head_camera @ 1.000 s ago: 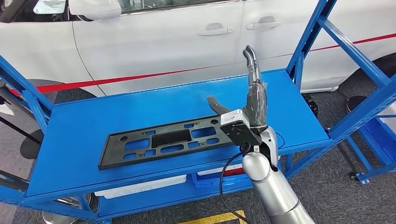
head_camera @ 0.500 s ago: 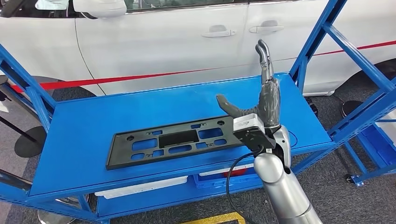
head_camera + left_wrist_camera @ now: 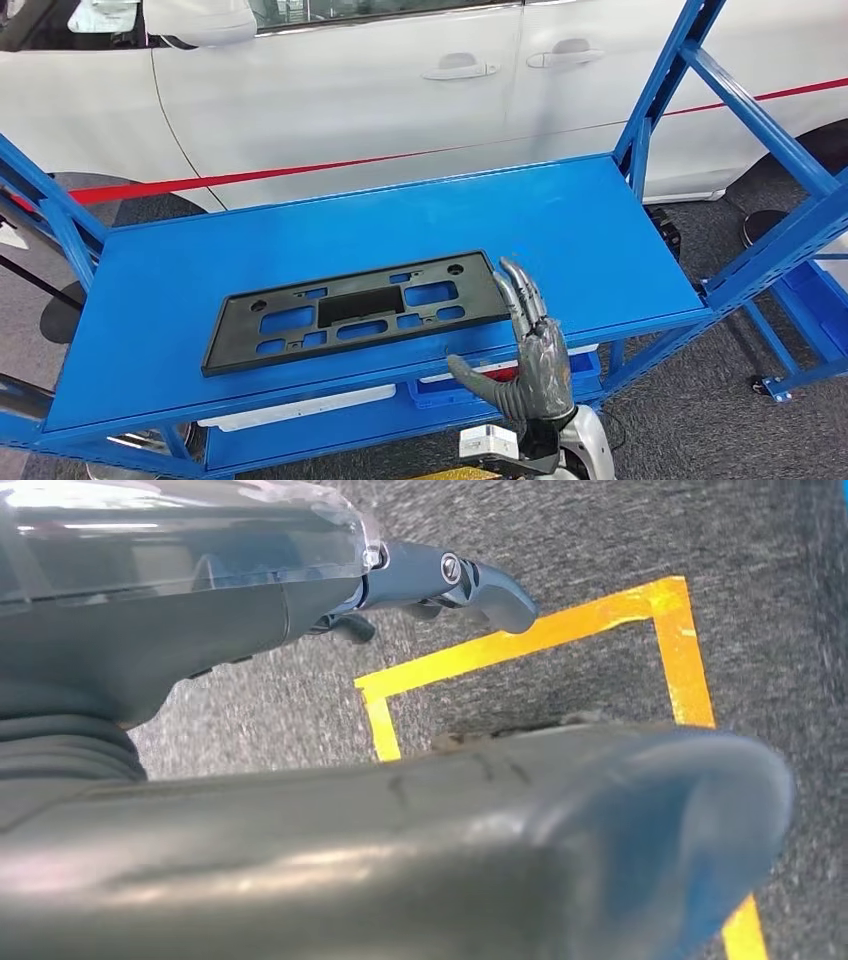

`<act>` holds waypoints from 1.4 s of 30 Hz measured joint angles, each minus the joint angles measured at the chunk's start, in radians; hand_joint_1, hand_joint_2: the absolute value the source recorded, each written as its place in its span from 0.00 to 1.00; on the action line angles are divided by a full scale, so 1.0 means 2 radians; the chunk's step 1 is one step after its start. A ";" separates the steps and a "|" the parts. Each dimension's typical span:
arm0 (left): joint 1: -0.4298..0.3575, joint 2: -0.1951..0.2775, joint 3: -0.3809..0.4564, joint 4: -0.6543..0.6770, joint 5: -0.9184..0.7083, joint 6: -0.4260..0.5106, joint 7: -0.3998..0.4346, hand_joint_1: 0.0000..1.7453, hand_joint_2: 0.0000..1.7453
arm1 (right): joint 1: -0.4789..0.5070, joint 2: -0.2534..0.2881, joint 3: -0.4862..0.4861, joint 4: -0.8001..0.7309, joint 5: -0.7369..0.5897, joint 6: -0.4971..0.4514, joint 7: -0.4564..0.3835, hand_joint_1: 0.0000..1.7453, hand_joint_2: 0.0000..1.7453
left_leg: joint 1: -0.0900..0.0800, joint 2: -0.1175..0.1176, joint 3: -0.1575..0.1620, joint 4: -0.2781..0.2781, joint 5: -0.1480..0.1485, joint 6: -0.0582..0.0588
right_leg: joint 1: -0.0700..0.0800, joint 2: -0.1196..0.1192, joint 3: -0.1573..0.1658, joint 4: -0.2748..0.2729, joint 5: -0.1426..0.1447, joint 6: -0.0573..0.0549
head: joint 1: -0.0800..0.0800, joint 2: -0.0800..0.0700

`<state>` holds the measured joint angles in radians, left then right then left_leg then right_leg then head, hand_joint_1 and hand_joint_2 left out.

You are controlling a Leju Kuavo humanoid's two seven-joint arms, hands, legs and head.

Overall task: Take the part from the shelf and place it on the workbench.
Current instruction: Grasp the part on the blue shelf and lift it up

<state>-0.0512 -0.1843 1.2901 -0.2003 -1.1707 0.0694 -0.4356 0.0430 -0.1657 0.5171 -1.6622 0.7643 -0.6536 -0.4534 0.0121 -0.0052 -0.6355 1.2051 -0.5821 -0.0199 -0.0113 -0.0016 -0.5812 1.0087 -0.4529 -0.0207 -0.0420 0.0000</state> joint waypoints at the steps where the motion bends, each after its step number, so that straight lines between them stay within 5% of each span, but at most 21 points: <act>1: 0.001 0.000 0.003 0.000 0.003 0.003 0.000 0.00 0.00 | 0.007 -0.005 0.004 0.006 -0.005 -0.006 -0.004 0.00 1.00 | 0.000 0.000 -0.015 0.030 -0.011 0.000 | 0.001 0.000 0.000 0.000 0.000 -0.001 | 0.000 0.000; 3: 0.003 0.000 0.008 0.000 0.005 0.008 0.000 0.00 0.00 | 0.020 -0.012 0.009 0.019 -0.008 -0.014 -0.012 0.00 1.00 | 0.000 0.000 -0.020 0.039 -0.003 0.002 | 0.003 0.000 0.002 0.000 -0.001 -0.001 | 0.000 0.000; 7: 0.004 0.000 0.015 0.000 0.007 0.013 0.000 0.00 0.00 | 0.034 -0.017 0.012 0.037 -0.002 -0.018 -0.028 0.00 1.00 | -0.004 0.000 0.038 -0.085 0.054 0.012 | 0.006 0.003 0.006 0.001 -0.003 0.002 | 0.000 0.000; 12: 0.005 -0.002 0.018 0.000 0.009 0.014 -0.002 0.00 0.00 | 0.040 -0.020 0.012 0.049 0.003 -0.019 -0.030 0.00 1.00 | -0.004 0.001 0.047 -0.106 0.061 0.022 | 0.005 0.002 0.003 0.009 -0.011 0.016 | 0.000 0.000; 16: 0.005 -0.004 0.019 0.000 0.009 0.014 -0.002 0.00 0.00 | 0.041 -0.022 0.014 0.057 0.008 -0.020 -0.032 0.00 1.00 | -0.002 0.002 0.046 -0.109 0.065 0.027 | 0.002 0.002 -0.047 0.119 -0.069 0.023 | 0.000 0.000; 18: 0.005 -0.004 0.019 0.000 0.008 0.015 -0.003 0.00 0.00 | 0.040 -0.022 0.016 0.065 0.018 -0.020 -0.038 0.00 1.00 | -0.002 0.002 0.046 -0.108 0.065 0.027 | 0.000 0.002 -0.057 0.139 -0.067 0.025 | 0.000 0.000; 21: 0.005 -0.006 0.019 0.000 0.003 0.016 -0.006 0.00 0.00 | 0.034 -0.018 0.019 0.081 0.052 -0.020 -0.060 0.00 1.00 | -0.002 0.001 0.048 -0.106 0.063 0.024 | -0.002 0.001 -0.011 0.048 -0.020 0.024 | 0.000 0.000; 23: 0.005 -0.007 0.019 0.000 0.000 0.020 -0.007 0.00 0.00 | 0.026 -0.008 0.019 0.094 0.077 -0.021 -0.079 0.00 1.00 | -0.004 0.001 0.047 -0.104 0.061 0.018 | -0.001 0.002 0.010 0.003 -0.006 0.019 | 0.000 0.000; 26: 0.005 -0.010 0.019 0.001 -0.005 0.026 -0.007 0.00 0.00 | 0.007 0.010 0.018 0.121 0.102 -0.021 -0.093 0.00 1.00 | -0.004 0.001 0.046 -0.105 0.061 0.009 | 0.001 0.003 0.009 -0.001 -0.004 0.011 | 0.000 0.000; 28: 0.004 -0.011 0.019 0.002 -0.008 0.028 -0.006 0.00 0.00 | -0.011 0.024 0.018 0.140 0.129 -0.021 -0.085 0.00 1.00 | -0.003 0.001 0.039 -0.086 0.047 0.003 | -0.001 0.003 0.009 -0.003 -0.002 0.004 | 0.000 0.000; 31: 0.004 -0.012 0.018 0.003 -0.012 0.028 -0.003 0.00 0.00 | -0.041 0.048 0.020 0.175 0.179 -0.022 -0.050 0.00 1.00 | -0.001 0.001 -0.004 0.009 -0.001 -0.003 | 0.000 0.001 0.008 -0.004 -0.001 -0.002 | 0.000 0.000; 33: 0.005 -0.012 0.017 0.004 -0.013 0.026 -0.003 0.00 0.00 | -0.060 0.063 0.025 0.204 0.210 -0.022 -0.019 0.00 1.00 | -0.001 0.001 -0.022 0.045 -0.007 -0.004 | 0.002 0.001 0.007 -0.003 -0.001 -0.003 | 0.000 0.000; 34: 0.004 -0.012 0.017 0.004 -0.013 0.025 -0.003 0.00 0.00 | -0.069 0.070 0.028 0.219 0.221 -0.022 -0.004 0.00 1.00 | -0.001 0.001 -0.016 0.033 0.005 -0.004 | 0.002 0.001 0.007 -0.003 -0.001 -0.003 | 0.000 0.000; 36: 0.004 -0.012 0.017 0.005 -0.015 0.022 -0.003 0.00 0.00 | -0.086 0.085 0.035 0.246 0.234 -0.022 0.021 0.00 1.00 | -0.001 0.001 0.016 -0.035 0.040 0.000 | 0.003 0.002 0.008 -0.002 -0.001 -0.002 | 0.000 0.000; 38: 0.003 -0.012 0.017 0.005 -0.018 0.020 -0.002 0.00 0.00 | -0.099 0.098 0.042 0.270 0.239 -0.022 0.039 0.00 1.00 | -0.003 0.001 0.042 -0.091 0.059 0.005 | 0.005 0.002 0.008 -0.001 -0.001 0.001 | 0.000 0.000; 42: 0.003 -0.013 0.015 0.005 -0.022 0.015 0.002 0.00 0.00 | -0.113 0.117 0.054 0.305 0.248 -0.022 0.061 0.00 1.00 | -0.003 0.001 0.046 -0.107 0.065 0.015 | 0.006 0.001 0.004 0.002 -0.002 0.012 | 0.000 0.000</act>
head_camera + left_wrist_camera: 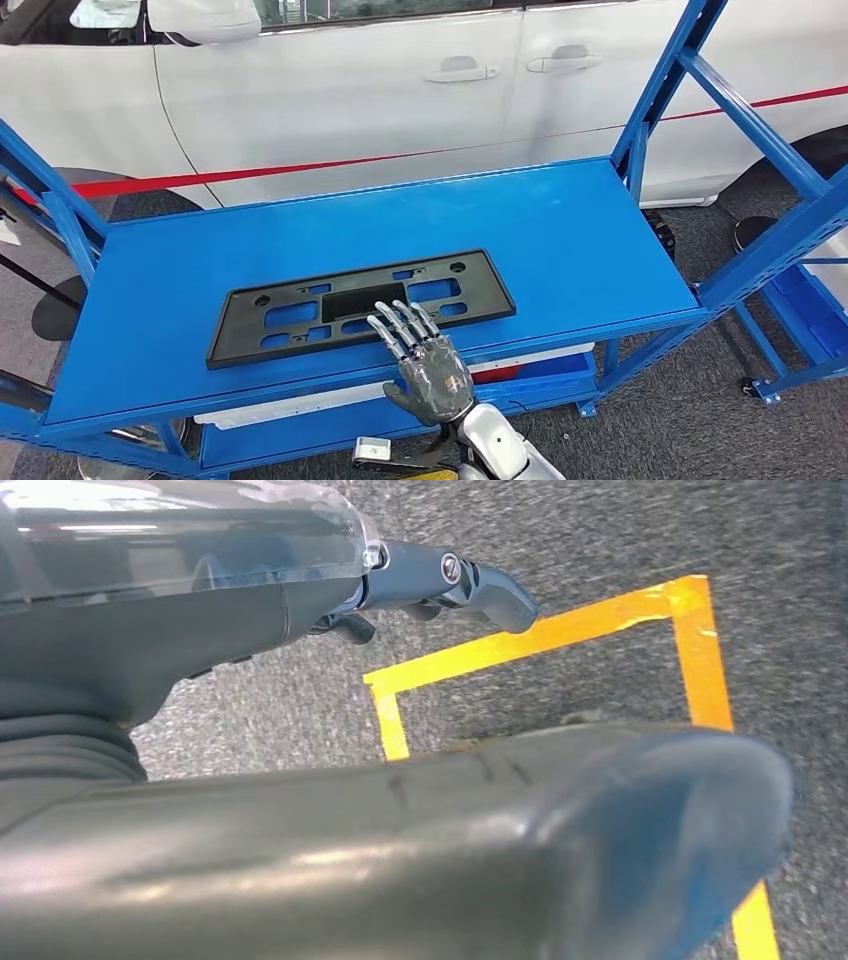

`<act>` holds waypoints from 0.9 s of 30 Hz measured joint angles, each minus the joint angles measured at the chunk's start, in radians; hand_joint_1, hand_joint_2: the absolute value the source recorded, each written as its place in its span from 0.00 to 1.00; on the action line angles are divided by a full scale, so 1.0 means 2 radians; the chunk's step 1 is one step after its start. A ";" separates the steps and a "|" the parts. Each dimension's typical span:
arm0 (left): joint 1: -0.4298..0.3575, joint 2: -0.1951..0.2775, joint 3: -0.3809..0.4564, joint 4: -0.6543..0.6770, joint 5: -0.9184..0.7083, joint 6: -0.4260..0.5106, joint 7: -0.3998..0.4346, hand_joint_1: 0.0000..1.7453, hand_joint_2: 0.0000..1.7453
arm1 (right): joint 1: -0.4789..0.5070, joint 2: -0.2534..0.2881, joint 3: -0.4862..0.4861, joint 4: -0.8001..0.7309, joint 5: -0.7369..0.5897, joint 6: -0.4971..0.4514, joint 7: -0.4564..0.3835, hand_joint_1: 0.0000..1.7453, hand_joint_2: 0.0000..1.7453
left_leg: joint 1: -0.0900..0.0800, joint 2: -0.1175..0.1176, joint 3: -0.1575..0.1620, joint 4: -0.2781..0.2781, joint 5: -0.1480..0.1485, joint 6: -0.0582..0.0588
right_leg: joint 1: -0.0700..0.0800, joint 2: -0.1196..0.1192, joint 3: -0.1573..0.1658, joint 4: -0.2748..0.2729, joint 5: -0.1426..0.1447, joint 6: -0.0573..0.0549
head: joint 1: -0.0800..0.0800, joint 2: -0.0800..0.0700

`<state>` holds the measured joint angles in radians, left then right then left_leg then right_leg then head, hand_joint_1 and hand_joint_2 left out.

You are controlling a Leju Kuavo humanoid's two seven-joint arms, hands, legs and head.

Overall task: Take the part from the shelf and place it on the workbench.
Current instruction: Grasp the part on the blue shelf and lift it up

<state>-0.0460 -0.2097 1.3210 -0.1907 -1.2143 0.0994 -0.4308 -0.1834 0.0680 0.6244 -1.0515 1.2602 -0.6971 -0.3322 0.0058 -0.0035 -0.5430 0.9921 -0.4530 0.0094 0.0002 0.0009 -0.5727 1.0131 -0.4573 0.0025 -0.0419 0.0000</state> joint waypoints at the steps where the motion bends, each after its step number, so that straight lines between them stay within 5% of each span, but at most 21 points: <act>1: 0.000 0.000 0.000 0.000 -0.001 -0.001 0.001 0.00 0.00 | -0.003 0.004 0.003 0.006 0.002 0.000 0.004 0.00 1.00 | 0.001 0.000 0.000 -0.002 0.002 0.003 | 0.000 0.000 -0.004 0.008 -0.006 0.002 | 0.000 0.000; 4: -0.001 -0.002 -0.001 0.000 -0.003 -0.002 0.002 0.00 0.00 | -0.010 0.010 0.009 0.022 0.005 0.000 0.010 0.00 1.00 | 0.002 0.002 -0.002 -0.004 0.004 0.008 | -0.003 0.000 -0.044 0.096 -0.053 0.007 | 0.000 0.000; 6: -0.001 -0.002 -0.001 0.000 -0.003 -0.003 0.002 0.00 0.00 | -0.011 0.011 0.011 0.031 0.006 0.001 0.011 0.00 1.00 | 0.002 0.001 -0.003 -0.003 0.004 0.008 | -0.004 0.000 -0.066 0.142 -0.066 0.009 | 0.000 0.000; 7: -0.001 -0.002 -0.001 0.000 -0.003 -0.003 0.002 0.00 0.00 | -0.012 0.012 0.012 0.034 0.007 0.001 0.012 0.00 1.00 | 0.002 0.001 -0.003 -0.002 0.004 0.007 | -0.005 0.000 -0.064 0.135 -0.057 0.010 | 0.000 0.000; 10: -0.001 -0.003 -0.001 0.000 -0.003 -0.003 0.002 0.00 0.00 | -0.015 0.014 0.015 0.041 0.007 0.001 0.013 0.00 1.00 | 0.002 0.000 -0.002 0.000 0.001 0.003 | -0.006 0.000 -0.016 0.038 -0.008 0.007 | 0.000 0.000; 12: -0.001 -0.003 -0.001 0.000 -0.003 -0.003 0.002 0.00 0.00 | -0.017 0.016 0.016 0.043 0.007 0.001 0.013 0.00 1.00 | 0.000 0.000 -0.003 0.002 0.000 -0.002 | -0.004 0.000 0.000 0.002 0.000 0.003 | 0.000 0.000; 16: -0.002 -0.004 -0.001 0.000 -0.004 -0.003 0.002 0.00 0.00 | -0.019 0.018 0.017 0.048 0.007 0.001 0.014 0.00 1.00 | 0.002 0.000 -0.006 0.010 -0.007 -0.014 | -0.003 0.001 0.000 -0.003 0.002 -0.009 | 0.000 0.000; 20: -0.001 -0.004 -0.001 0.000 -0.004 -0.003 0.002 0.00 0.00 | -0.021 0.022 0.018 0.051 0.007 0.001 0.015 0.00 1.00 | 0.004 0.000 -0.057 0.122 -0.065 -0.020 | -0.003 -0.001 0.000 -0.004 0.002 -0.016 | 0.000 0.000; 22: 0.000 -0.004 -0.002 0.000 -0.004 -0.004 0.001 0.00 0.00 | -0.021 0.023 0.020 0.054 0.010 0.006 0.020 0.00 1.00 | 0.004 0.000 -0.072 0.152 -0.069 -0.020 | -0.002 -0.001 0.000 -0.004 0.002 -0.017 | 0.000 0.000; 23: 0.000 -0.004 -0.002 0.000 -0.004 -0.006 0.001 0.00 0.00 | -0.021 0.024 0.021 0.055 0.013 0.010 0.024 0.00 1.00 | 0.004 0.000 -0.065 0.138 -0.056 -0.019 | -0.002 0.000 0.001 -0.004 0.002 -0.016 | 0.000 0.000; 25: 0.000 -0.004 -0.002 0.000 -0.005 -0.009 0.000 0.00 0.00 | -0.023 0.026 0.024 0.056 0.019 0.017 0.033 0.00 1.00 | 0.003 0.000 -0.031 0.066 -0.020 -0.015 | -0.001 0.001 0.003 -0.004 0.001 -0.015 | 0.000 0.000; 27: -0.002 -0.004 -0.004 0.000 -0.006 -0.011 -0.001 0.00 0.00 | -0.026 0.028 0.028 0.056 0.021 0.024 0.041 0.00 1.00 | 0.001 0.000 -0.006 0.013 -0.003 -0.011 | 0.000 0.001 0.003 -0.002 0.000 -0.012 | 0.000 0.000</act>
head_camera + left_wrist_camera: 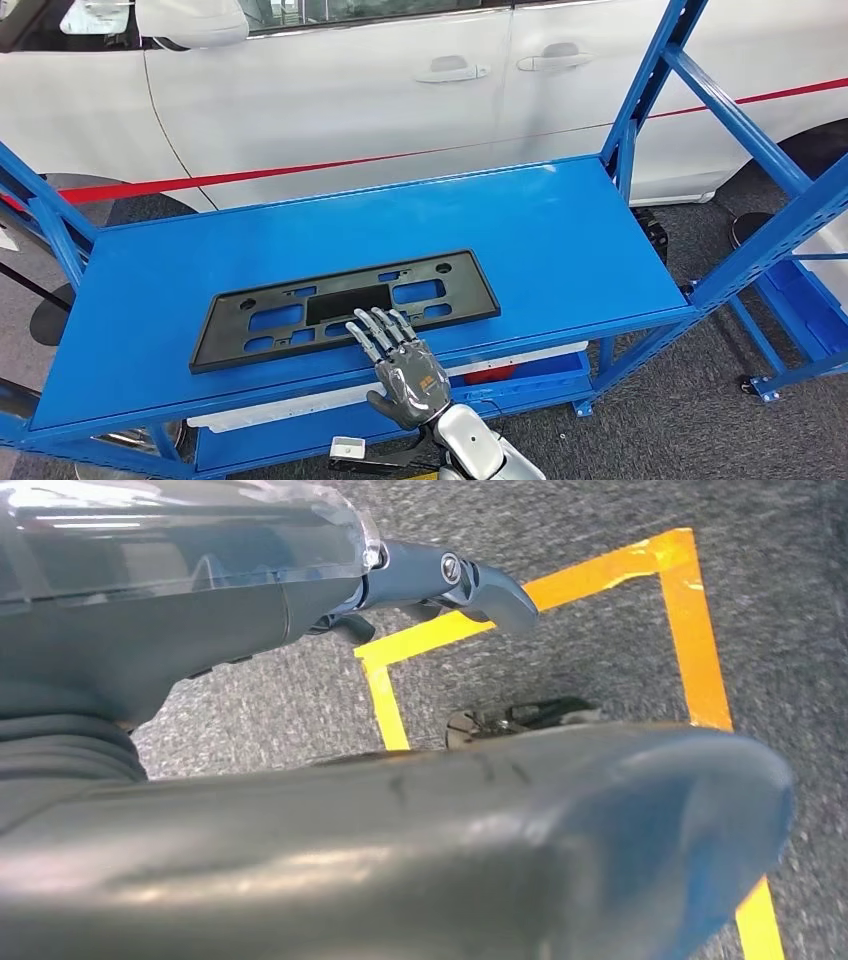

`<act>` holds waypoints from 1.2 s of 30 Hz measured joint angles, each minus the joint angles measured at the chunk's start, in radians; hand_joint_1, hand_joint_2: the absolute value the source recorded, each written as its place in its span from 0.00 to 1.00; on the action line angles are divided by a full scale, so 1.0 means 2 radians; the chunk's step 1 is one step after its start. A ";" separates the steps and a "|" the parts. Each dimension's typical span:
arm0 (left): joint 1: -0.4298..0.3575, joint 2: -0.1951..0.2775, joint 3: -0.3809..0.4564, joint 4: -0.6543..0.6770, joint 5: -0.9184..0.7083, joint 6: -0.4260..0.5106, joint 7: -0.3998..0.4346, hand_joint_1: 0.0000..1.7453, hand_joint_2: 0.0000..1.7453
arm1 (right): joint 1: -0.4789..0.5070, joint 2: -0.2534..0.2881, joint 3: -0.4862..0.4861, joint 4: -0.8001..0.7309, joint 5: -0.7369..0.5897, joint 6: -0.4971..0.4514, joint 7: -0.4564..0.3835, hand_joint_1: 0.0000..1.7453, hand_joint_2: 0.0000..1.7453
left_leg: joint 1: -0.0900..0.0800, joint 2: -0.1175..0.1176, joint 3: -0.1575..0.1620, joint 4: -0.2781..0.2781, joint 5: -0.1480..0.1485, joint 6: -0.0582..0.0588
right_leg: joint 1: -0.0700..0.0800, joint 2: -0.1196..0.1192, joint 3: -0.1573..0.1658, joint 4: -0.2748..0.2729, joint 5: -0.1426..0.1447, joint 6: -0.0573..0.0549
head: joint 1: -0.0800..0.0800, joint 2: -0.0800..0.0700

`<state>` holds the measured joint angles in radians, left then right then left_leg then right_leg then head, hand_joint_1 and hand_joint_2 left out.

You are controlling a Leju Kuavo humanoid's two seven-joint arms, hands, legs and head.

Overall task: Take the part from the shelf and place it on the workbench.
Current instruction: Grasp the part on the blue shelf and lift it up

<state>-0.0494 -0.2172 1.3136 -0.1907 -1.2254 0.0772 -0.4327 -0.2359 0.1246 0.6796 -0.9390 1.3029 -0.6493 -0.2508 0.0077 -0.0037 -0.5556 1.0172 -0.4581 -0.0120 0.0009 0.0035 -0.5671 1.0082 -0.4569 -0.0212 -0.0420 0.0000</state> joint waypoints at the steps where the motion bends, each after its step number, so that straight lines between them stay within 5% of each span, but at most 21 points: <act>1: 0.000 0.000 -0.001 0.000 -0.001 -0.001 0.000 0.00 0.00 | -0.002 0.001 0.002 0.000 0.000 0.003 0.003 0.00 1.00 | -0.001 0.000 0.003 -0.008 0.000 0.002 | 0.000 0.000 -0.001 0.000 0.000 0.002 | 0.000 0.000; 5: -0.001 -0.001 -0.005 0.000 -0.005 -0.005 0.000 0.00 0.00 | -0.010 0.006 0.005 -0.002 0.000 0.020 0.013 0.00 1.00 | 0.000 0.000 0.004 -0.014 0.005 0.012 | 0.000 0.000 -0.006 0.013 -0.010 0.013 | 0.000 0.000; 8: -0.001 -0.002 -0.008 0.000 -0.010 -0.009 0.003 0.00 0.00 | -0.015 0.008 0.007 -0.008 -0.002 0.038 0.023 0.00 1.00 | 0.002 0.001 0.003 -0.015 0.007 0.017 | -0.002 0.000 -0.048 0.103 -0.057 0.019 | 0.001 0.000; 10: -0.001 -0.002 -0.010 0.000 -0.012 -0.010 0.004 0.00 0.00 | -0.017 0.009 0.008 -0.013 -0.003 0.050 0.029 0.00 1.00 | 0.001 0.000 0.002 -0.014 0.006 0.017 | -0.003 0.000 -0.072 0.149 -0.069 0.020 | 0.001 0.000; 12: -0.001 -0.003 -0.011 0.000 -0.014 -0.012 0.004 0.00 0.00 | -0.022 0.012 0.008 -0.017 -0.002 0.059 0.032 0.00 1.00 | 0.001 0.000 0.003 -0.013 0.005 0.016 | -0.004 0.000 -0.059 0.120 -0.042 0.019 | 0.001 0.000; 15: -0.001 -0.003 -0.014 0.000 -0.015 -0.015 0.004 0.00 0.00 | -0.035 0.019 0.008 -0.024 -0.002 0.070 0.035 0.00 1.00 | -0.001 -0.001 0.003 -0.010 0.002 0.011 | -0.002 -0.001 -0.013 0.022 -0.001 0.014 | 0.001 0.000; 20: -0.001 -0.004 -0.015 0.000 -0.009 -0.016 0.005 0.00 0.00 | -0.047 0.031 0.009 -0.025 -0.002 0.081 0.036 0.00 1.00 | 0.000 -0.001 -0.002 0.000 -0.006 -0.003 | -0.001 0.000 -0.006 0.001 0.002 0.000 | 0.001 0.000; 24: -0.001 -0.005 -0.015 0.000 -0.008 -0.016 0.006 0.00 0.00 | -0.054 0.038 0.009 -0.024 -0.002 0.092 0.039 0.00 1.00 | 0.002 0.000 -0.053 0.112 -0.061 -0.010 | -0.002 -0.002 -0.005 -0.001 0.003 -0.006 | 0.000 0.000; 26: 0.001 -0.005 -0.015 0.000 -0.009 -0.017 0.006 0.00 0.00 | -0.056 0.039 0.009 -0.021 -0.002 0.097 0.043 0.00 1.00 | 0.003 0.000 -0.066 0.136 -0.060 -0.011 | -0.001 -0.001 -0.004 -0.001 0.002 -0.007 | 0.000 0.000; 30: 0.001 -0.005 -0.017 0.000 -0.013 -0.019 0.005 0.00 0.00 | -0.064 0.040 0.008 -0.018 0.004 0.103 0.053 0.00 1.00 | 0.001 0.000 -0.014 0.020 0.000 -0.004 | 0.001 0.001 -0.003 0.001 0.001 -0.003 | 0.000 0.000; 34: 0.002 -0.005 -0.018 0.000 -0.015 -0.021 0.004 0.00 0.00 | -0.070 0.040 0.008 -0.017 0.015 0.110 0.060 0.00 1.00 | -0.001 -0.001 -0.004 -0.009 0.006 0.006 | 0.001 0.001 -0.006 0.002 0.001 0.007 | 0.000 0.000; 36: 0.002 -0.006 -0.018 0.000 -0.015 -0.022 0.004 0.00 0.00 | -0.073 0.040 0.007 -0.016 0.022 0.114 0.064 0.00 1.00 | 0.002 0.000 -0.002 -0.013 0.008 0.012 | 0.001 0.001 -0.013 0.020 -0.012 0.012 | 0.000 0.000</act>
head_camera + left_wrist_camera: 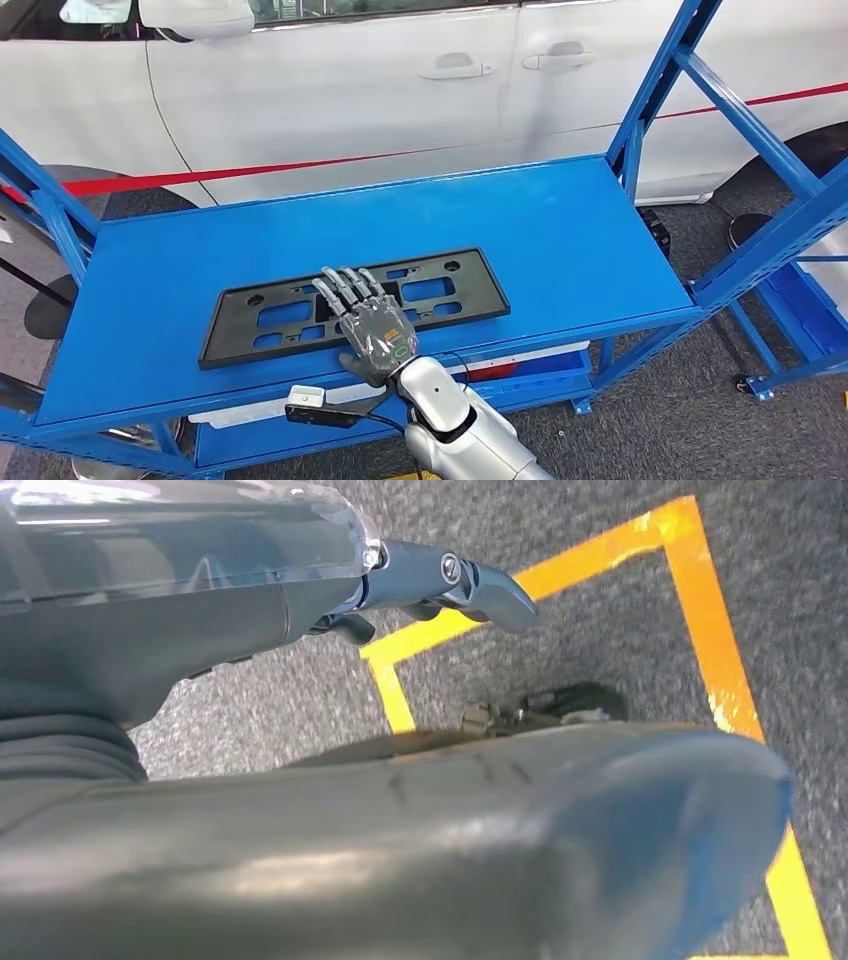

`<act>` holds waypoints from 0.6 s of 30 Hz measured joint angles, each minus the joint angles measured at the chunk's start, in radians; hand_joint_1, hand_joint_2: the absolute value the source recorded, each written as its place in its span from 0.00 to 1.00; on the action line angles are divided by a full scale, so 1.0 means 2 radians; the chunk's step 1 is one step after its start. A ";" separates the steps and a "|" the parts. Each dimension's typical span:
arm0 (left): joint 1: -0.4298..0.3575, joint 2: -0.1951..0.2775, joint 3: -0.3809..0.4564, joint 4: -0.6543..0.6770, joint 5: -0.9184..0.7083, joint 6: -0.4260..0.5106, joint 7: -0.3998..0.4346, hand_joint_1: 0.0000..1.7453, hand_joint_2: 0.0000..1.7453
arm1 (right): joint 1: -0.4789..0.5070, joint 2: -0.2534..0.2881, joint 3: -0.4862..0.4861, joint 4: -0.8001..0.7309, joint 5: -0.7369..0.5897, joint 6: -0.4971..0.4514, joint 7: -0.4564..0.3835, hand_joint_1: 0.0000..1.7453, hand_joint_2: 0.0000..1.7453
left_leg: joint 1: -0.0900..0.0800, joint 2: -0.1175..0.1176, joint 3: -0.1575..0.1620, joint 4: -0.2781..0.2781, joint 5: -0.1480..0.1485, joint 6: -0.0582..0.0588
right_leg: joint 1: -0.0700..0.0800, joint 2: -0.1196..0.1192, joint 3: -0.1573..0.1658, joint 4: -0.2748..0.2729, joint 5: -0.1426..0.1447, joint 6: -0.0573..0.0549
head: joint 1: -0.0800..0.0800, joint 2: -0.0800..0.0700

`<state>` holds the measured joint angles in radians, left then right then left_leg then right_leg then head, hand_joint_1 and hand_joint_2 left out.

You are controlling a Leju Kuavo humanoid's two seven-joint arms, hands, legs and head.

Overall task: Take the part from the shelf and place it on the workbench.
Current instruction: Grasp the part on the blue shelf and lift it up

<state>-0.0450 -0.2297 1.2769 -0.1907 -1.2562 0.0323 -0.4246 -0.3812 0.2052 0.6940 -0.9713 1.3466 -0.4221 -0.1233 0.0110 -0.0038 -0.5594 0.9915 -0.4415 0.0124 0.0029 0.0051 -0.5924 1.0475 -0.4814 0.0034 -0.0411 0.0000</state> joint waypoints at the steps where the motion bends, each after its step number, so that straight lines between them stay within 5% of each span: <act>1: 0.000 0.000 0.000 0.000 0.000 0.000 0.000 0.00 0.00 | -0.001 0.000 -0.001 0.001 0.002 0.002 0.002 0.00 1.00 | 0.001 0.001 0.001 -0.001 0.001 0.002 | -0.001 0.000 -0.011 0.024 -0.014 0.002 | 0.000 0.000; 3: 0.000 -0.001 0.000 0.000 0.000 -0.001 0.000 0.00 0.00 | -0.003 -0.001 -0.002 0.003 0.008 0.007 0.004 0.00 1.00 | 0.001 0.001 0.000 -0.001 0.001 0.004 | -0.002 0.000 -0.043 0.090 -0.044 0.005 | 0.000 0.000; 5: 0.000 -0.001 0.000 0.000 0.000 0.000 0.001 0.00 0.00 | -0.003 -0.002 -0.003 0.008 0.017 0.013 0.008 0.00 1.00 | 0.000 0.001 0.000 -0.001 0.001 0.004 | -0.004 0.000 -0.060 0.123 -0.049 0.007 | 0.000 0.000; 6: 0.000 -0.001 0.000 0.000 0.000 0.001 0.001 0.00 0.00 | -0.004 -0.002 -0.003 0.011 0.022 0.015 0.010 0.00 1.00 | 0.000 0.000 0.001 -0.001 0.000 0.004 | -0.005 -0.001 -0.056 0.112 -0.037 0.007 | 0.000 0.000; 8: 0.000 -0.003 0.000 0.000 0.000 0.003 0.001 0.00 0.00 | -0.007 -0.003 -0.003 0.016 0.034 0.020 0.019 0.00 1.00 | 0.000 -0.001 0.002 0.001 -0.001 0.002 | -0.006 -0.001 -0.026 0.046 -0.002 0.005 | 0.000 0.000; 10: 0.000 -0.005 0.000 0.000 0.000 0.005 0.002 0.00 0.00 | -0.012 -0.002 -0.004 0.025 0.050 0.027 0.033 0.00 1.00 | -0.001 -0.001 0.001 0.004 -0.004 -0.003 | -0.005 -0.001 -0.002 -0.006 0.016 0.002 | 0.000 0.000; 14: 0.000 -0.005 0.000 0.000 -0.001 0.006 0.002 0.00 0.00 | -0.019 0.000 -0.005 0.044 0.071 0.038 0.059 0.00 1.00 | -0.001 -0.001 0.000 0.006 -0.007 -0.014 | -0.003 0.000 0.001 -0.017 0.018 -0.008 | 0.000 0.000; 17: 0.000 -0.006 0.000 0.000 -0.002 0.006 0.002 0.00 0.00 | -0.030 0.006 -0.005 0.058 0.085 0.047 0.078 0.01 1.00 | 0.001 0.000 -0.024 0.059 -0.040 -0.021 | -0.006 -0.001 0.002 -0.020 0.019 -0.015 | 0.000 0.000; 18: 0.000 -0.006 0.000 0.000 -0.003 0.006 0.003 0.00 0.00 | -0.034 0.007 -0.006 0.066 0.092 0.051 0.087 0.24 1.00 | 0.001 0.000 -0.040 0.093 -0.056 -0.022 | -0.006 -0.001 0.002 -0.020 0.019 -0.016 | 0.000 0.000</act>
<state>-0.0450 -0.2411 1.2760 -0.1907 -1.2613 0.0439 -0.4194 -0.4491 0.2198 0.6828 -0.8397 1.5303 -0.3200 0.0516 0.0128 -0.0037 -0.6395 1.1778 -0.5542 -0.0318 -0.0085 0.0029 -0.5889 1.0083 -0.4432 -0.0282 -0.0412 0.0000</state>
